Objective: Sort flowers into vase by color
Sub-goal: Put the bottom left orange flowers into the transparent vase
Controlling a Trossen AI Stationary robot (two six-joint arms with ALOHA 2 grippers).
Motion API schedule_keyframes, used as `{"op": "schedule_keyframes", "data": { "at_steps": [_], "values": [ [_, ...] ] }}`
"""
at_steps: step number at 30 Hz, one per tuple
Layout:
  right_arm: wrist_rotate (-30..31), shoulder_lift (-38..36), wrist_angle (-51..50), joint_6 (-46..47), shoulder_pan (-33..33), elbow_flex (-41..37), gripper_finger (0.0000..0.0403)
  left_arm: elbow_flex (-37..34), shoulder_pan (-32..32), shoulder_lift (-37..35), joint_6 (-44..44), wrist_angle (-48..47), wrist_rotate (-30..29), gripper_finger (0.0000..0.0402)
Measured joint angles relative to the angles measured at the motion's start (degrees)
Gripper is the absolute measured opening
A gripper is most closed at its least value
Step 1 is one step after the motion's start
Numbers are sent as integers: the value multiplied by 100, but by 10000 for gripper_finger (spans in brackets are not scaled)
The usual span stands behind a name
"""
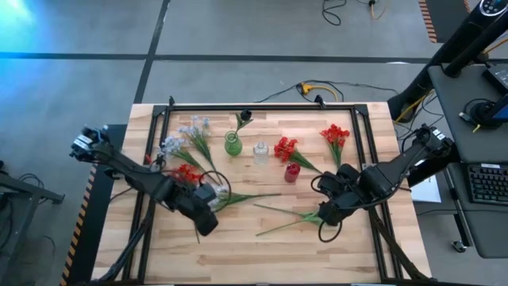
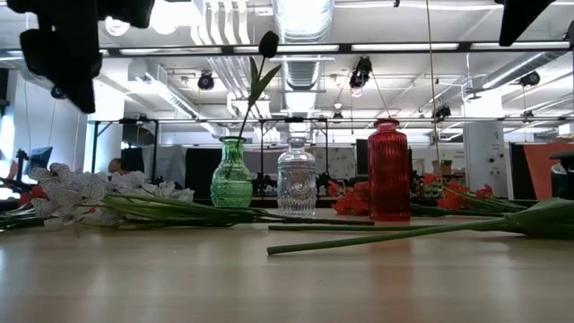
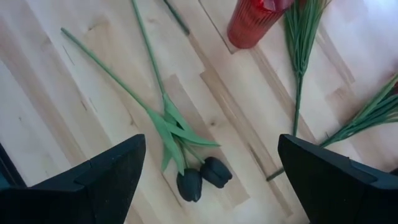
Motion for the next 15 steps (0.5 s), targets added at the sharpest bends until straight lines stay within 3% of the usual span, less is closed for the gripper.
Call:
{"op": "schedule_keyframes", "data": {
  "at_steps": [15],
  "values": [
    [291, -2, 2, -372, -2, 0, 359, 2, -536, 429, -2306, -821, 419, 327]
  ]
}}
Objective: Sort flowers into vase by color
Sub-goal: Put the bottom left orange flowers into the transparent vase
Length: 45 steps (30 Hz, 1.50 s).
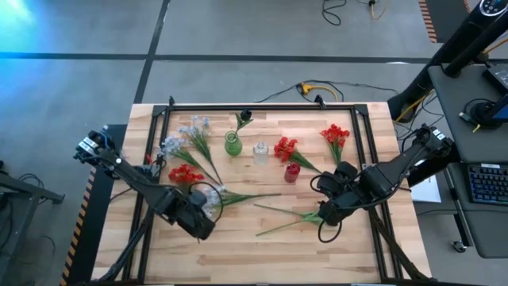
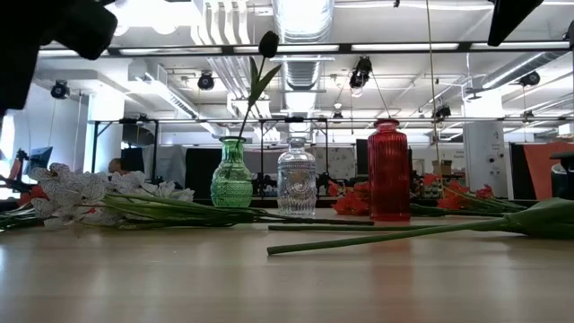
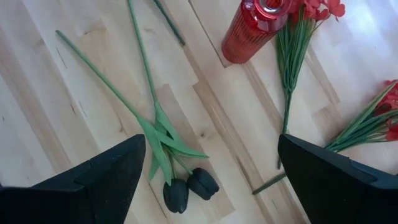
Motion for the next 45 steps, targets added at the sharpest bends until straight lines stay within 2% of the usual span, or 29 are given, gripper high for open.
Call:
{"op": "schedule_keyframes", "data": {
  "at_steps": [7, 20, 29, 38, 41, 45],
  "values": [
    [-2, 0, 11, -77, 0, 0, 359, -9, -59, 390, -599, -721, 120, 327],
    [0, -2, 31, -210, 0, 0, 359, -141, -61, 1284, -553, -683, 270, 327],
    [-4, -2, 39, -228, 0, 0, 359, -673, -42, 1244, -590, 193, 237, 327],
    [-4, -2, 42, -225, 0, 0, 359, -804, -43, 1214, -664, 362, 298, 326],
    [-4, -2, 46, -227, 0, 0, 359, -809, -43, 1216, -625, 402, 307, 309],
    [-4, -2, 91, -291, 0, -1, 359, -811, -41, 1228, -620, 465, 339, 252]
  ]
}}
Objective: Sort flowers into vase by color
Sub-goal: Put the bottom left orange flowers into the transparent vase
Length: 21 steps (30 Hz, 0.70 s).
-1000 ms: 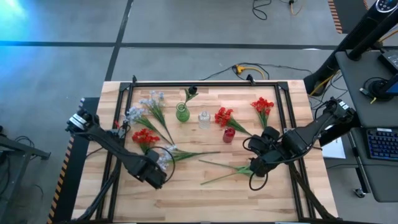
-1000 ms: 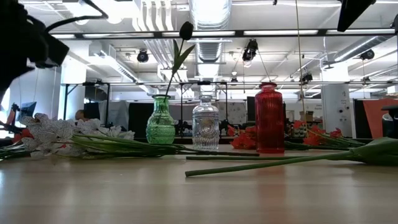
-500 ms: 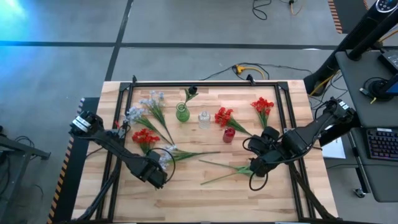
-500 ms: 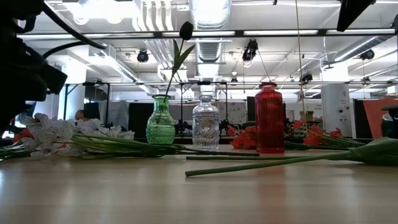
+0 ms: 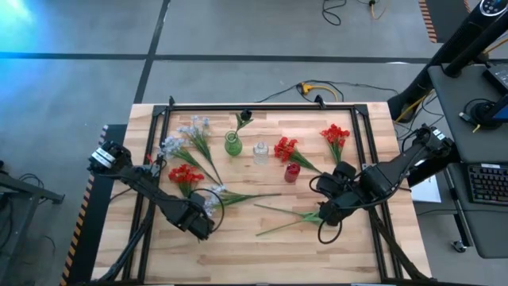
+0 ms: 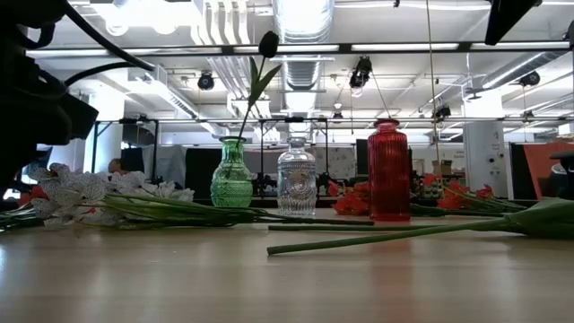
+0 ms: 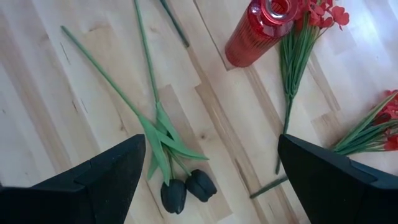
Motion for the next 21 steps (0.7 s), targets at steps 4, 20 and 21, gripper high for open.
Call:
{"op": "schedule_keyframes", "data": {
  "at_steps": [4, 20, 21],
  "values": [
    [0, 0, 133, -108, 0, 0, 359, 0, 0, 3, 8, 70, 10, 176],
    [58, -1, 233, -186, 0, -1, 359, -13, -11, 8, 28, -21, 71, 7],
    [103, -1, 233, -203, 0, -1, 359, -13, -11, 8, 28, -28, 73, 7]
  ]
}}
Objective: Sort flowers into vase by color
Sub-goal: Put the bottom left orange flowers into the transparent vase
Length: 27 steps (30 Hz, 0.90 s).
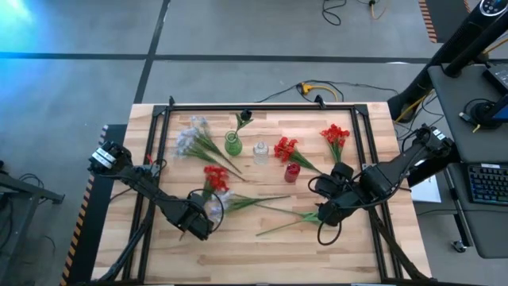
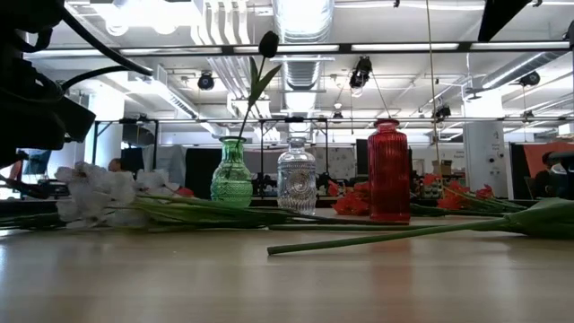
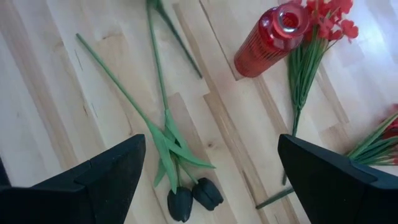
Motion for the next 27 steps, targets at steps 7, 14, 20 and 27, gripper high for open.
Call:
{"op": "schedule_keyframes", "data": {
  "at_steps": [7, 14, 20, 27],
  "values": [
    [140, 1, 0, -39, -2, 0, 359, 0, 0, 2, 0, -83, 20, 2],
    [196, -1, 0, -35, -1, 0, 359, -16, 0, -51, 0, -235, 49, 1],
    [197, -1, 0, -24, -1, 0, 359, -22, -4, -217, -2, -494, 213, 1],
    [204, 1, 4, -13, -2, 0, 359, -15, -104, -641, -19, -621, 232, 0]
  ]
}}
